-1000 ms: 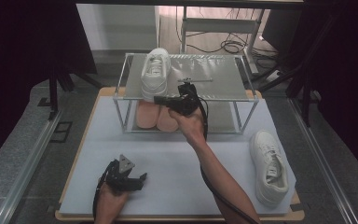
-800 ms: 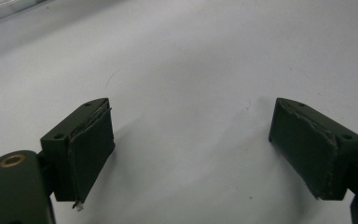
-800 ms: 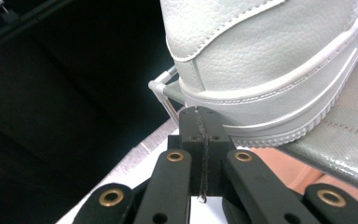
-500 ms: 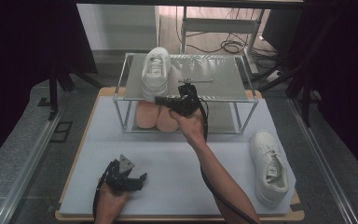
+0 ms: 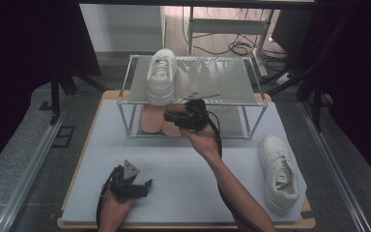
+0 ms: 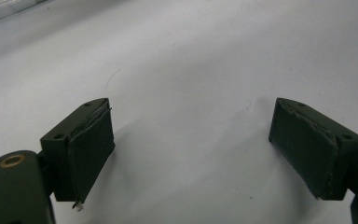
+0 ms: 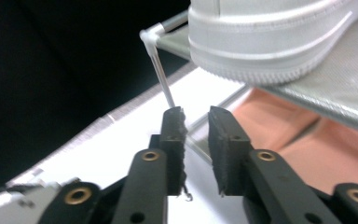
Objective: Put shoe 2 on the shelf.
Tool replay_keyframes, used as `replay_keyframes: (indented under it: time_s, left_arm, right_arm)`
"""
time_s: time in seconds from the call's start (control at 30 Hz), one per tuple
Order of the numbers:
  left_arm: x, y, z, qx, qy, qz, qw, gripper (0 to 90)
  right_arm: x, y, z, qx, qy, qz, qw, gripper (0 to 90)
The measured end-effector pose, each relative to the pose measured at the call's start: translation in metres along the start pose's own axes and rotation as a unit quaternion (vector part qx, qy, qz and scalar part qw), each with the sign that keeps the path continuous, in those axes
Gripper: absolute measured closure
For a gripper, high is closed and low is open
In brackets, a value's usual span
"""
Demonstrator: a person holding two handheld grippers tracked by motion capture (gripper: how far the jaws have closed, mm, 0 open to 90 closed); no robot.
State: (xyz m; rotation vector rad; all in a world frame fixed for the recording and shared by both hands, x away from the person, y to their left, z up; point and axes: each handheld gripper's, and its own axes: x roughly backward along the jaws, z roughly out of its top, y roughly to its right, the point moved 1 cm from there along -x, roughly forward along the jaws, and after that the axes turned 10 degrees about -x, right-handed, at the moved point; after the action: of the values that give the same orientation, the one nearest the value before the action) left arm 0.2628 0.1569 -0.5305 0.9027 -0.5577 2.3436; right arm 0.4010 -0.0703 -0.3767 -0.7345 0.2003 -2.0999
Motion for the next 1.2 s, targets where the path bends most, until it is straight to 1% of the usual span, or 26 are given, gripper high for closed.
replay_keyframes:
  time_s: [0.03,0.07,0.2,0.27,0.33,0.4,0.57,0.63,0.73,0.87,0.9,0.97,1.07,1.2]
  left_arm:
    - [0.0,0.0,0.0,0.0,0.0,0.0,1.0,13.7]
    - [0.0,0.0,0.0,0.002,0.001,0.0,1.0,13.7]
    - [0.0,0.0,0.0,0.001,0.001,0.0,1.0,13.7]
    - [0.0,0.0,0.0,0.001,0.001,0.0,1.0,13.7]
    - [0.0,0.0,0.0,0.0,0.0,0.0,1.0,13.7]
    - [0.0,0.0,0.0,0.0,0.0,0.001,1.0,13.7]
    - [0.0,0.0,0.0,0.0,-0.001,0.0,1.0,13.7]
    - [0.0,0.0,0.0,0.0,0.0,0.0,1.0,13.7]
    - [0.0,0.0,0.0,0.0,-0.001,0.0,1.0,13.7]
    - [0.0,0.0,0.0,0.0,-0.001,-0.001,1.0,13.7]
    - [0.0,0.0,0.0,0.0,-0.001,-0.001,1.0,13.7]
    - [0.0,0.0,0.0,0.0,-0.001,-0.001,1.0,13.7]
    - [0.0,0.0,0.0,0.002,0.0,0.0,1.0,13.7]
    - [0.0,0.0,0.0,0.002,0.0,0.0,1.0,13.7]
  right_arm:
    - [0.001,0.0,-0.003,0.008,-0.003,-0.006,0.9999,71.0]
    - [0.002,-0.001,-0.006,0.023,-0.006,-0.014,0.9996,67.8]
    - [0.003,-0.003,-0.017,0.055,-0.019,-0.035,0.9977,61.3]
    - [0.003,-0.003,-0.022,0.064,-0.027,-0.038,0.9969,58.2]
    - [0.004,-0.003,-0.027,0.068,-0.035,-0.038,0.9963,57.0]
    - [0.005,-0.004,-0.032,0.076,-0.04,-0.043,0.9953,55.1]
    - [0.012,-0.002,-0.045,0.088,-0.047,-0.049,0.9938,53.3]
    - [0.015,-0.002,-0.049,0.096,-0.052,-0.052,0.9927,52.8]
    - [0.018,0.0,-0.055,0.1,-0.059,-0.049,0.9921,51.0]
    - [0.022,0.002,-0.063,0.096,-0.065,-0.043,0.9923,46.8]
    - [0.023,0.003,-0.066,0.095,-0.071,-0.039,0.9922,45.2]
    - [0.025,0.005,-0.07,0.094,-0.076,-0.04,0.9918,43.0]
    - [0.028,0.006,-0.075,0.088,-0.081,-0.037,0.9922,38.7]
    - [0.032,0.009,-0.082,0.087,-0.089,-0.043,0.9913,32.2]
